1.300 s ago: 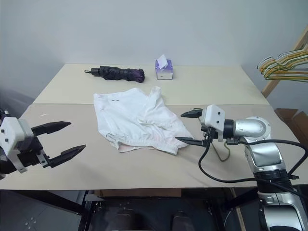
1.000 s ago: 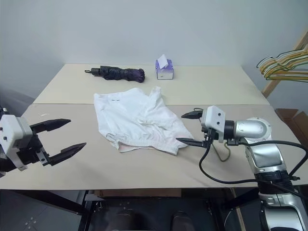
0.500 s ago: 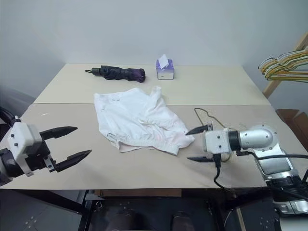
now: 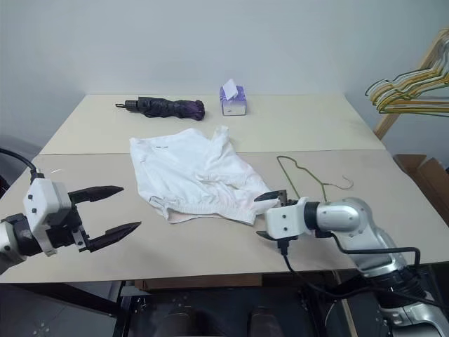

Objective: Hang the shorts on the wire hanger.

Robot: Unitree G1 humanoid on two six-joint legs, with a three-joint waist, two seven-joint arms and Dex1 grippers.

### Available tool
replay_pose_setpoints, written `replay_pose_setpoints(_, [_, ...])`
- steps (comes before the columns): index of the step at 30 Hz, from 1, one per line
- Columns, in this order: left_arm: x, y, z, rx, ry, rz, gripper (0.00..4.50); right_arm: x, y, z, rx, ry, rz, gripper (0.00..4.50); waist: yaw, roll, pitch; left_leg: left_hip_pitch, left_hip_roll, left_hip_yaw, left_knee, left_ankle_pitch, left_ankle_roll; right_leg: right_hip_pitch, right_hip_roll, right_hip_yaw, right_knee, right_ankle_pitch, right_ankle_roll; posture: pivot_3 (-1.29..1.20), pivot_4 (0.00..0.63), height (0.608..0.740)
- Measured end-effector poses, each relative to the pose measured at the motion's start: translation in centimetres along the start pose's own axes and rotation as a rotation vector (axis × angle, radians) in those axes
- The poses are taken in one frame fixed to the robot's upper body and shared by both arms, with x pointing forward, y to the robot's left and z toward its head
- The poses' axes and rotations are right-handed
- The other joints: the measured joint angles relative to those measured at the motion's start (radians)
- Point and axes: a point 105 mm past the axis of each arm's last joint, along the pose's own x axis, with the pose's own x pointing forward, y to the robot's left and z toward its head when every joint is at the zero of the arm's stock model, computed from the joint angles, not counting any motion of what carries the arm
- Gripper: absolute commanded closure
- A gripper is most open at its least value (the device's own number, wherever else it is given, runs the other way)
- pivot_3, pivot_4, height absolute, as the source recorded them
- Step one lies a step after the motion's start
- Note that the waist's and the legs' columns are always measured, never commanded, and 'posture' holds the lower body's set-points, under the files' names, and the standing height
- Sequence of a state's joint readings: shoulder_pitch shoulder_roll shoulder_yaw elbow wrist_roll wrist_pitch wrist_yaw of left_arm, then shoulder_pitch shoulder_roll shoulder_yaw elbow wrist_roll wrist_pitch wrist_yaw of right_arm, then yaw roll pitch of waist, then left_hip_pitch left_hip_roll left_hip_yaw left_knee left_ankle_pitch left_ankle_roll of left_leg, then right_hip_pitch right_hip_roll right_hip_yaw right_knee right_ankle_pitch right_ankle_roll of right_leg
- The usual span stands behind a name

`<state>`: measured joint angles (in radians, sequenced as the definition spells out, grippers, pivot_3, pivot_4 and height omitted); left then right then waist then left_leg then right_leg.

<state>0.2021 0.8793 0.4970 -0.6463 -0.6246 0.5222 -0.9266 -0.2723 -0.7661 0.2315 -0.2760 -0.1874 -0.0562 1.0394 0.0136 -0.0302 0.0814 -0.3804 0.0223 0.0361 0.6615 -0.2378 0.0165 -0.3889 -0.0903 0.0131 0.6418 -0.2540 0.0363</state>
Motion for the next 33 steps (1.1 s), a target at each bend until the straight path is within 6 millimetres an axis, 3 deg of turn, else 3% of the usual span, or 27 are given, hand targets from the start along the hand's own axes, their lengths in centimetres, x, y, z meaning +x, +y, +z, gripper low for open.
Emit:
replay_pose_setpoints(3, [0.1, -0.1, -0.1, -0.005, 0.002, -0.009, 0.00, 1.6, -0.1, -0.8, 0.049, 0.095, -0.053, 0.05, 0.000, 0.000, 0.000, 0.001, 0.000, 0.001, 0.000, 0.000, 0.000, 0.000, 0.000, 0.000, 0.000, 0.000, 0.000, 0.06, 0.064, 0.740])
replay_pose_setpoints(6, [0.2, 0.0, -0.1, 0.004, 0.003, -0.016, 0.00, 3.3, 0.2, -1.7, 0.076, 0.166, -0.075, 0.67, -0.002, 0.000, 0.000, 0.000, 0.000, 0.002, 0.000, 0.000, 0.000, -0.001, 0.000, 0.000, 0.001, 0.000, -0.001, 0.05, 0.064, 0.740])
replay_pose_setpoints(13, [0.6, 0.0, -0.1, 0.015, -0.002, -0.035, 0.00, 5.3, 0.1, -2.4, 0.043, 0.226, -0.061, 2.99, -0.003, 0.000, 0.000, -0.001, 0.000, 0.003, 0.000, 0.000, 0.000, -0.002, 0.001, 0.000, 0.000, 0.000, -0.001, 0.05, 0.054, 0.740])
replay_pose_setpoints(18, [0.6, 0.2, -0.1, 0.020, -0.002, -0.032, 0.00, 5.3, -0.4, -3.1, 0.030, 0.256, -0.062, 4.47, -0.003, 0.000, 0.000, -0.001, 0.000, 0.003, 0.000, 0.000, 0.000, -0.002, 0.000, 0.000, 0.000, 0.000, 0.000, 0.05, 0.043, 0.740])
replay_pose_setpoints(23, [0.8, 0.2, 0.1, 0.025, -0.008, -0.039, 0.00, 4.4, -0.6, -3.7, -0.037, 0.243, -0.031, 4.49, -0.002, 0.000, 0.000, -0.002, -0.001, 0.004, 0.000, 0.000, 0.000, -0.001, 0.000, -0.001, 0.000, 0.000, 0.000, 0.04, 0.037, 0.740])
replay_pose_setpoints(26, [0.9, 0.3, 0.1, 0.026, -0.011, -0.039, 0.00, 2.2, -1.2, -4.8, -0.121, 0.230, 0.011, 4.49, -0.003, 0.000, 0.000, -0.001, -0.002, 0.005, 0.000, 0.000, 0.000, -0.001, -0.001, 0.000, 0.000, 0.000, 0.000, 0.02, 0.033, 0.740])
replay_pose_setpoints(29, [1.1, 0.5, 0.1, 0.023, -0.012, -0.041, 0.00, -0.5, -3.3, -7.0, -0.205, 0.279, 0.027, 4.49, -0.013, 0.000, 0.000, -0.001, -0.002, 0.006, 0.000, 0.000, 0.000, -0.001, -0.001, 0.001, 0.000, 0.000, 0.000, 0.01, 0.028, 0.740])
replay_pose_setpoints(30, [1.2, 0.4, 0.0, 0.023, -0.013, -0.047, 0.00, -1.5, -4.3, -7.8, -0.230, 0.304, 0.018, 3.80, -0.016, 0.000, 0.000, -0.001, -0.002, 0.006, 0.000, 0.000, 0.000, -0.001, -0.001, 0.001, 0.000, 0.000, 0.000, 0.00, 0.025, 0.740])
replay_pose_setpoints(33, [1.6, 0.5, 0.1, 0.029, -0.022, -0.055, 0.00, -3.3, -6.9, -9.5, -0.289, 0.361, -0.026, 2.93, -0.030, 0.000, 0.000, -0.001, -0.001, 0.006, 0.000, 0.000, 0.000, -0.001, 0.000, 0.000, 0.000, 0.000, 0.000, 0.00, 0.021, 0.740])
